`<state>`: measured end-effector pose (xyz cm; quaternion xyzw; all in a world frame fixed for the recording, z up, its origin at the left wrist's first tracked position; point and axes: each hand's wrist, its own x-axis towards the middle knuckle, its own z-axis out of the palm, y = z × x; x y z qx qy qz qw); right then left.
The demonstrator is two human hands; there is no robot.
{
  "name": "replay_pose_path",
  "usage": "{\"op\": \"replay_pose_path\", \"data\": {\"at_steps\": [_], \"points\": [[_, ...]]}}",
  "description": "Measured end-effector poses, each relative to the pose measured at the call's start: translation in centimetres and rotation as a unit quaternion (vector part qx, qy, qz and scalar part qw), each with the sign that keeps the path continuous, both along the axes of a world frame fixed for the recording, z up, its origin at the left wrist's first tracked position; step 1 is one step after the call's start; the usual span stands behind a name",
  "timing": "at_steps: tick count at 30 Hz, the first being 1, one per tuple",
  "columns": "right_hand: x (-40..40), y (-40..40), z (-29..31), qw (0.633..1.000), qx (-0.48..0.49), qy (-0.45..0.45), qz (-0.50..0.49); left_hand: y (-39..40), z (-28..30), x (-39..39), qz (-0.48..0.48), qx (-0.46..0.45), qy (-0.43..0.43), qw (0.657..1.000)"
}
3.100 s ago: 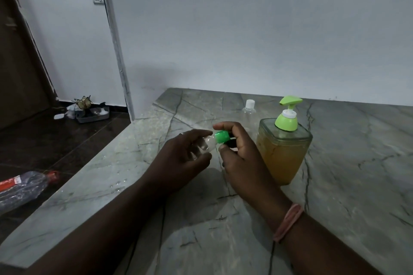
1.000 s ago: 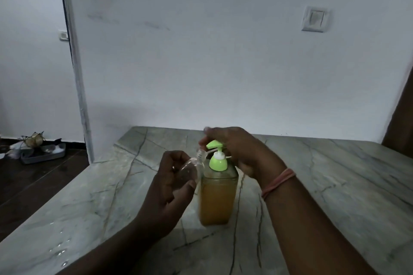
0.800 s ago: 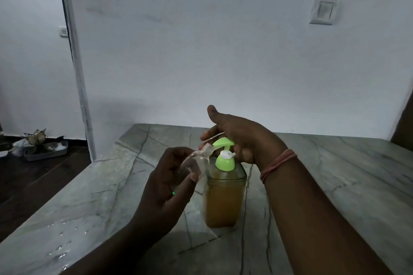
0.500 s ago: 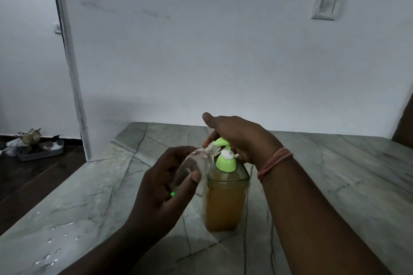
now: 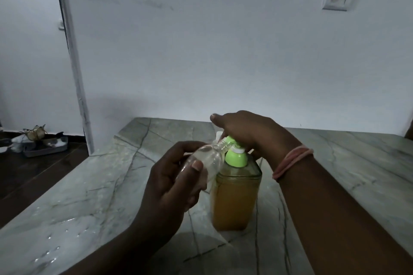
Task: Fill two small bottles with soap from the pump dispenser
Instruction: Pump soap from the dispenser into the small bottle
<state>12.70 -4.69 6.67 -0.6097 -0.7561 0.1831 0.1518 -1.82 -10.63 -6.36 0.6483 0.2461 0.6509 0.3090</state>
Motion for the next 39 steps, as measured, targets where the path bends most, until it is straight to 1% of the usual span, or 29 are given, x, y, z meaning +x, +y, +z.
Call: {"op": "replay_pose_path", "data": {"at_steps": [3, 6, 7, 11, 13, 16, 18, 21, 24, 27, 30, 33, 36, 39], "points": [[0.1, -0.5, 0.1, 0.999, -0.023, 0.037, -0.024, 0.4, 0.0, -0.2, -0.057, -0.034, -0.054, 0.996], [-0.3, -0.2, 0.2, 1.0, 0.013, -0.004, 0.007, 0.8, 0.0, -0.4, -0.071, -0.068, -0.099, 0.99], [-0.5, -0.2, 0.2, 1.0, 0.018, -0.003, 0.004, 0.9, 0.0, -0.5, -0.074, -0.08, -0.108, 0.988], [-0.6, 0.1, 0.0, 1.0, 0.002, -0.017, -0.003, 0.6, 0.3, -0.4, -0.074, -0.097, -0.115, 0.986], [-0.5, 0.1, -0.2, 1.0, 0.006, -0.005, -0.009, 0.3, 0.2, -0.4, -0.083, -0.105, -0.119, 0.984], [-0.1, -0.2, -0.1, 0.999, -0.011, 0.027, -0.027, 0.1, 0.2, -0.4, -0.126, -0.122, -0.136, 0.975], [-0.1, -0.1, 0.1, 0.999, -0.003, 0.028, -0.031, 0.0, 0.3, -0.4, -0.124, -0.13, -0.126, 0.976], [-0.6, 0.4, 0.2, 1.0, 0.018, -0.006, -0.014, 0.3, 0.0, -0.4, -0.116, -0.132, -0.101, 0.979], [-0.6, 0.6, -0.2, 1.0, 0.002, -0.024, -0.01, 0.5, -0.1, -0.5, -0.101, -0.124, -0.091, 0.983], [-0.5, 0.8, -0.6, 1.0, -0.01, -0.004, -0.005, 0.3, 0.0, -0.5, -0.078, -0.124, -0.091, 0.985], [-0.1, 0.8, -0.5, 0.999, -0.025, 0.021, -0.018, 0.2, 0.0, -0.5, -0.079, -0.121, -0.093, 0.985], [0.0, 0.9, -0.4, 0.999, -0.013, 0.027, -0.018, 0.1, 0.2, -0.5, -0.074, -0.118, -0.094, 0.986], [-0.3, 1.4, -0.5, 0.999, 0.019, -0.014, 0.022, 0.3, 0.1, -0.8, -0.072, -0.115, -0.09, 0.987], [-0.3, 1.4, -0.6, 0.999, 0.006, -0.026, 0.032, 0.1, 0.0, -0.8, -0.073, -0.12, -0.096, 0.985]]}}
